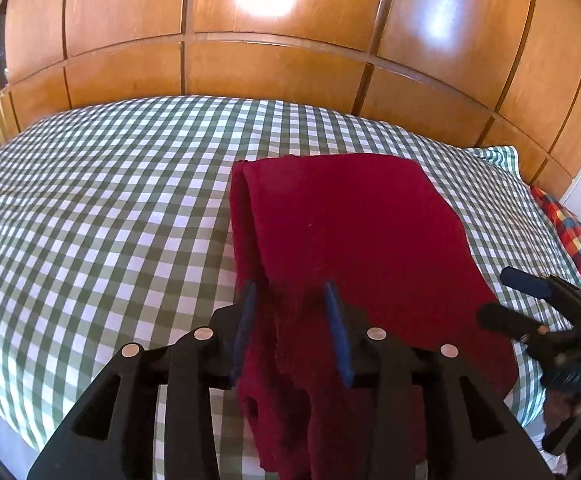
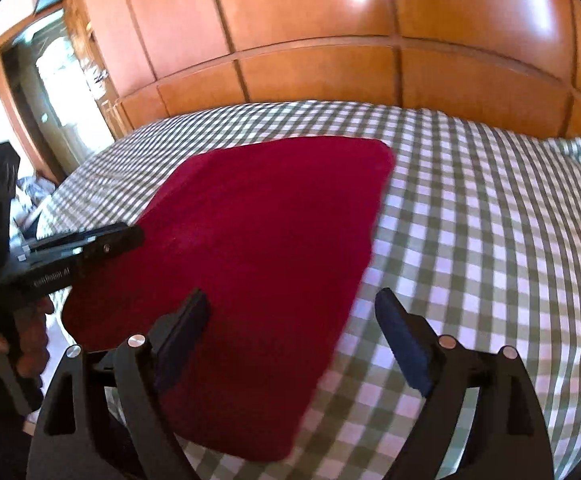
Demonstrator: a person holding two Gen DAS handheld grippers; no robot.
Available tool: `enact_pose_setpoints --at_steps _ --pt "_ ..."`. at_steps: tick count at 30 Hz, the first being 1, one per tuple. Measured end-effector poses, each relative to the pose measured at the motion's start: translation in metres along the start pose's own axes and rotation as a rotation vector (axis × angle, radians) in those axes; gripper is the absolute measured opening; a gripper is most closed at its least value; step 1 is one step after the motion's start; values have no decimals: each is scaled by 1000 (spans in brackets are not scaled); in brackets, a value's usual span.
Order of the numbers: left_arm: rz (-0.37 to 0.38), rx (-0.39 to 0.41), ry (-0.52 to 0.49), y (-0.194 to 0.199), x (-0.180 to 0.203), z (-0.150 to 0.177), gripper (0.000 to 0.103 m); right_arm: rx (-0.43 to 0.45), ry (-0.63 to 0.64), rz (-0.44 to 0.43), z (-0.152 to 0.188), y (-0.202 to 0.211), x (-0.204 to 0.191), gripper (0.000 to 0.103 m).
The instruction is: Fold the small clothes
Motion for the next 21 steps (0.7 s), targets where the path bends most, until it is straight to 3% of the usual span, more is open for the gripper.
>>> enact_pose_setpoints --at_steps 3,4,6,12,15,17,21 --pt "7 -5 6 -1 1 2 35 -25 -99 -63 -2 0 10 86" --pt "7 -6 10 -2 0 2 42 -32 -126 -84 -3 0 13 86" --pt "13 -9 17 -5 -4 3 45 -54 -187 -141 -6 -6 17 87" --pt "75 -56 25 -23 -9 10 46 -111 -339 -242 -15 -32 38 87" --pt "169 -81 65 -35 -14 12 48 -150 -416 -337 -17 -50 43 87" --pt "239 -102 142 -45 -26 14 62 -172 -438 -401 -19 -58 41 87" --pt "405 -124 258 -56 -38 21 67 -181 -423 -432 -20 -67 33 88"
Point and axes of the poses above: each gripper's, at about its wrist camera, not at the fingertips, and y roughly against the way its jaws point, x to its right, z to its underside, the point moved 9 cm from there along -y, roughly the way its jaws point
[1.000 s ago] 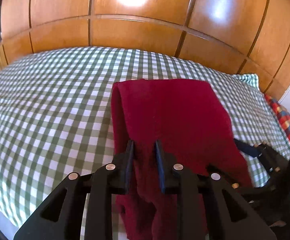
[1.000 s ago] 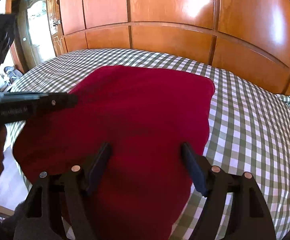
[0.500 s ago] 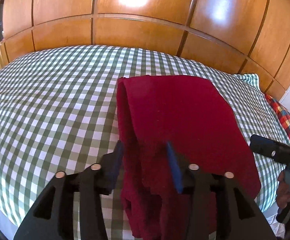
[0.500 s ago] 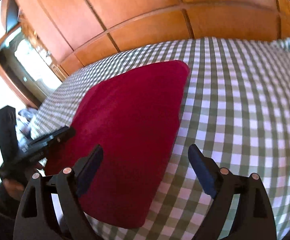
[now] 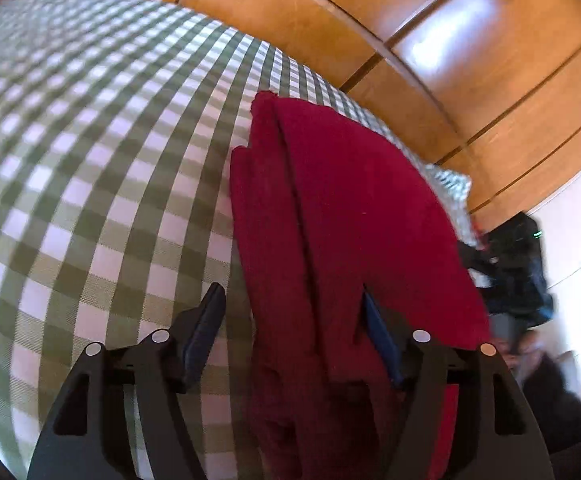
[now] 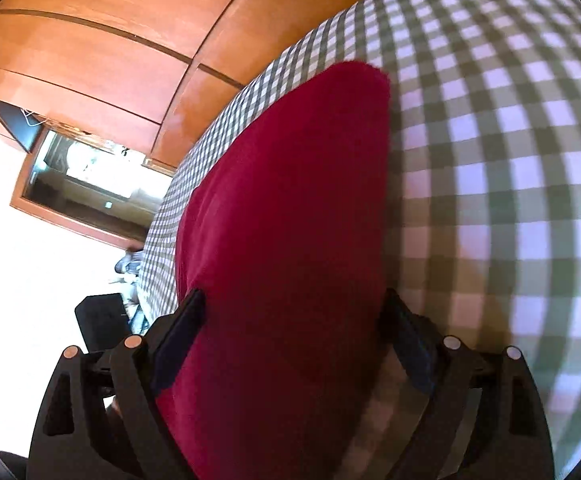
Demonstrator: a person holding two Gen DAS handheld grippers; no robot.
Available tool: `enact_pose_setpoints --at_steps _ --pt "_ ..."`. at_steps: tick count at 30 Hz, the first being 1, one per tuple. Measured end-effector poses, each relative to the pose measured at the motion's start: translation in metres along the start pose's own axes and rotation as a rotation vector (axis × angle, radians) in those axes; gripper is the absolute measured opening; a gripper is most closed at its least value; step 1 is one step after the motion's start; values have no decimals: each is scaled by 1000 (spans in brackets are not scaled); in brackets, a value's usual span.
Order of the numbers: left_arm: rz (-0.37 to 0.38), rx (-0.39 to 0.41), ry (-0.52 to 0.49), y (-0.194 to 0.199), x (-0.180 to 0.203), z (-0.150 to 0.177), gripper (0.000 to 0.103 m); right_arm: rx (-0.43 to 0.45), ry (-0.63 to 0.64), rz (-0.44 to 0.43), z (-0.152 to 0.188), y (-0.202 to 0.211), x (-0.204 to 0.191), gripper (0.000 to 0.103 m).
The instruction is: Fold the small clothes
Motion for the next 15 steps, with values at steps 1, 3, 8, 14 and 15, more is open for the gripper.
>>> enact_pose_setpoints --at_steps 1,3,8,14,15 --pt "5 4 -10 0 1 1 67 -2 18 12 0 -3 -3 87" --pt "10 11 -36 -2 5 2 66 -6 51 53 2 -7 -5 81" --pt "124 19 -32 -2 16 5 40 2 97 51 7 -1 -14 53" --pt "196 32 -15 6 37 7 32 67 171 61 13 28 -33 45" --pt "205 26 -22 6 42 5 32 89 179 63 14 40 -35 45"
Point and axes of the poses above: each gripper's, at about its wrist camera, not at the fingertips, and y roughly against the way its jaws point, x to its right, z to its underside, the point moved 9 cm from there along -y, roughly the way its jaws point
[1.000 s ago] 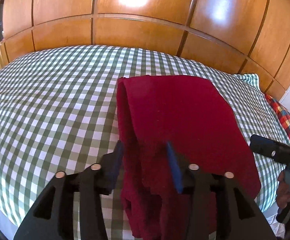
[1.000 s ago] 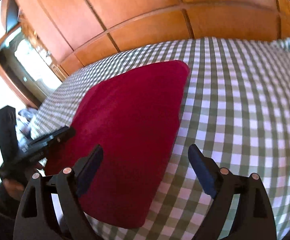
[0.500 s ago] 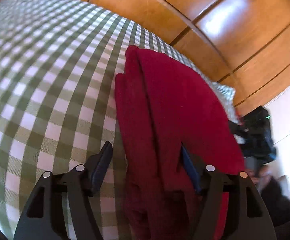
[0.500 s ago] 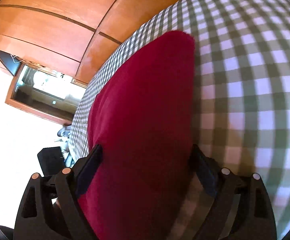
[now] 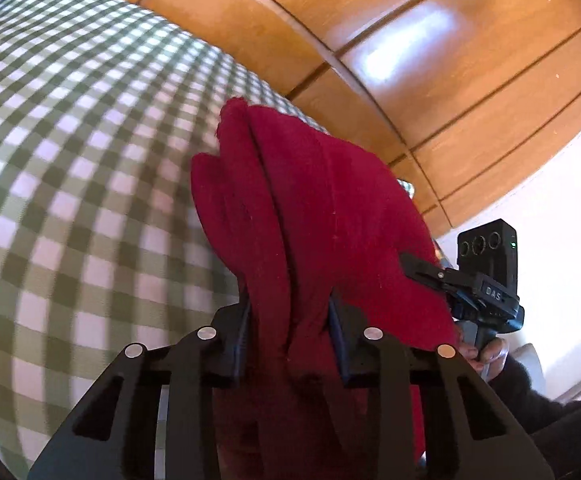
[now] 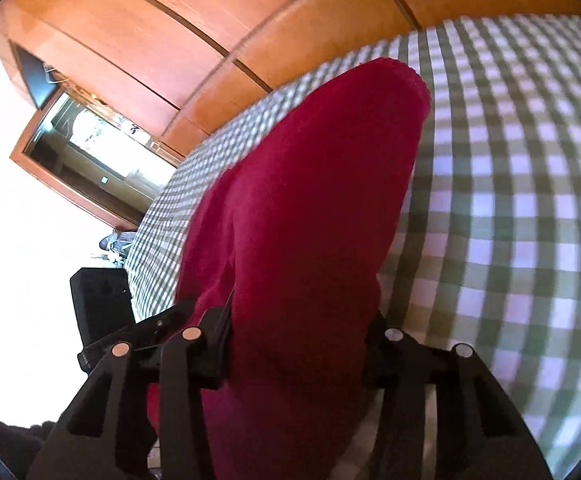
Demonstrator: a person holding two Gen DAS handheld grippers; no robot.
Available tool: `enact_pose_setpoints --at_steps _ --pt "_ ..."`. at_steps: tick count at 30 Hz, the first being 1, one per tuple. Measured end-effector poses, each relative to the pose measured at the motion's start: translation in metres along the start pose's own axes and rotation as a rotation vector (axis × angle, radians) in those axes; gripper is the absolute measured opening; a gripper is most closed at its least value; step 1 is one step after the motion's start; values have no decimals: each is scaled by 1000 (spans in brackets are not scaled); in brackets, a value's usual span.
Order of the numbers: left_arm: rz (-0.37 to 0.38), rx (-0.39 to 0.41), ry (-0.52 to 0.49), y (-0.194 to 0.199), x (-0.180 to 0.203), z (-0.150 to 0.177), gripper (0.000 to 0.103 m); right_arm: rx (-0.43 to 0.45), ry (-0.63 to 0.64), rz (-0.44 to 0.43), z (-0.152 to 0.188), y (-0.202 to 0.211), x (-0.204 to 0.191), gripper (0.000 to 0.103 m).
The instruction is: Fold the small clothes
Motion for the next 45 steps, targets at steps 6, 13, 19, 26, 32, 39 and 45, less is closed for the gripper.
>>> enact_pose_setpoints --at_steps 6,13,19,26,32,39,45 --pt "82 -75 -109 -54 72 -11 31 136 -1 79 -14 85 34 44" --pt "119 -189 -280 -171 174 -37 31 306 -73 247 -44 190 115 44" --pt "62 -271 -429 -268 234 -40 31 381 -163 357 -48 238 186 45" --pt "-136 -327 -487 -334 218 -27 41 355 -358 421 -11 209 264 62" --pt "-197 -259 -492 -318 227 -49 48 385 -243 652 -20 244 237 77" --pt "-227 -100 -530 -250 239 -33 48 442 -55 748 -17 259 161 71" --pt "-351 -201 -573 -284 212 -6 48 305 -27 769 15 202 158 47"
Point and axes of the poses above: each gripper's, at about its wrist camera, not at the fingertips, and y roughly against the way its jaws point, x to its right, z to its underside, the point moved 9 cm from there along -y, roughly the way its jaws point
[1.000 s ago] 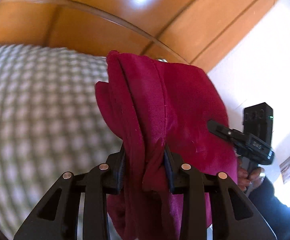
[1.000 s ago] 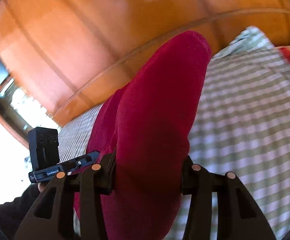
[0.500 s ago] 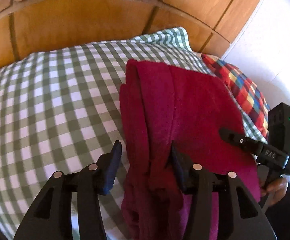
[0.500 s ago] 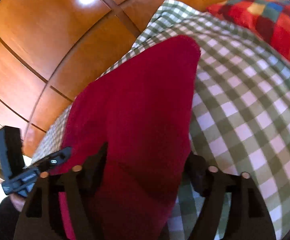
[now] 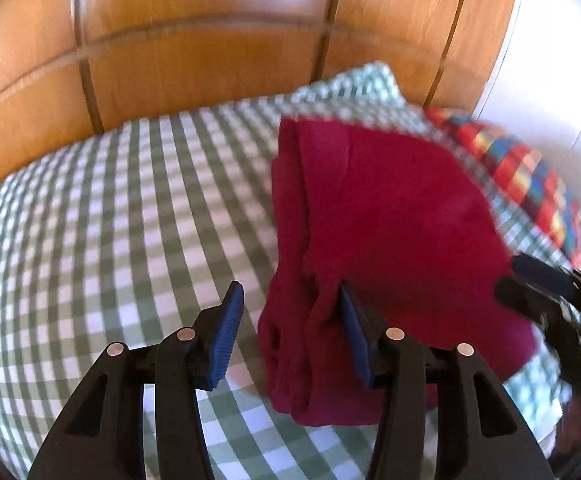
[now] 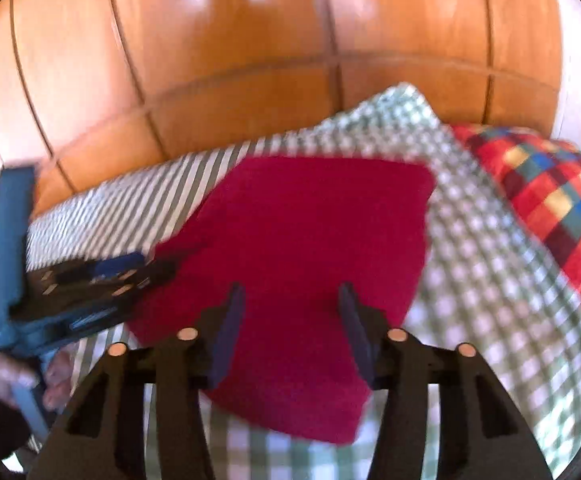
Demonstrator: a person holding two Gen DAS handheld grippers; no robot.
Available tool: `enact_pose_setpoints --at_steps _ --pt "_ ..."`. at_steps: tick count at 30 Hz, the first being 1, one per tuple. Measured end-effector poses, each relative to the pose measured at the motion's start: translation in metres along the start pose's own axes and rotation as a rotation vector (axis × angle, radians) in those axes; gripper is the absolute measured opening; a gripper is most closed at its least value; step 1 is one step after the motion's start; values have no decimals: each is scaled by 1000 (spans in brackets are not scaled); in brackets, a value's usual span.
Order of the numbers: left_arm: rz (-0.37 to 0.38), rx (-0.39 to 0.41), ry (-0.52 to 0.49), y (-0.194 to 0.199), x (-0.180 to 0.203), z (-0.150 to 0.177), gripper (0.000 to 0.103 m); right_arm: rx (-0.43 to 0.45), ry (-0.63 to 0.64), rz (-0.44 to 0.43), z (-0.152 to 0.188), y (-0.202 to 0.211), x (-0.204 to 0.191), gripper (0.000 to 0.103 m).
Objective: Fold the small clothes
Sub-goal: 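Lower the folded shirt onto the bed and open both grippers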
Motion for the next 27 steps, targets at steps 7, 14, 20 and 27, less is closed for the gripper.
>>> enact_pose_setpoints --at_steps 7,14,20,27 --pt "-8 29 15 11 1 2 48 2 13 95 10 -15 3 47" --pt "-38 99 8 44 5 5 48 29 -52 76 8 12 2 56" --pt "-60 129 12 61 7 12 48 62 -53 106 13 34 -2 56" --pt "-63 184 10 87 12 15 48 19 -52 139 33 38 -1 64"
Point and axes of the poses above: each gripper's, at about its wrist camera, not at the fingertips, and y roughly against the way its jaws point, x to its right, z to its underside, the point moved 9 cm from there along -y, roughly the way its jaws point
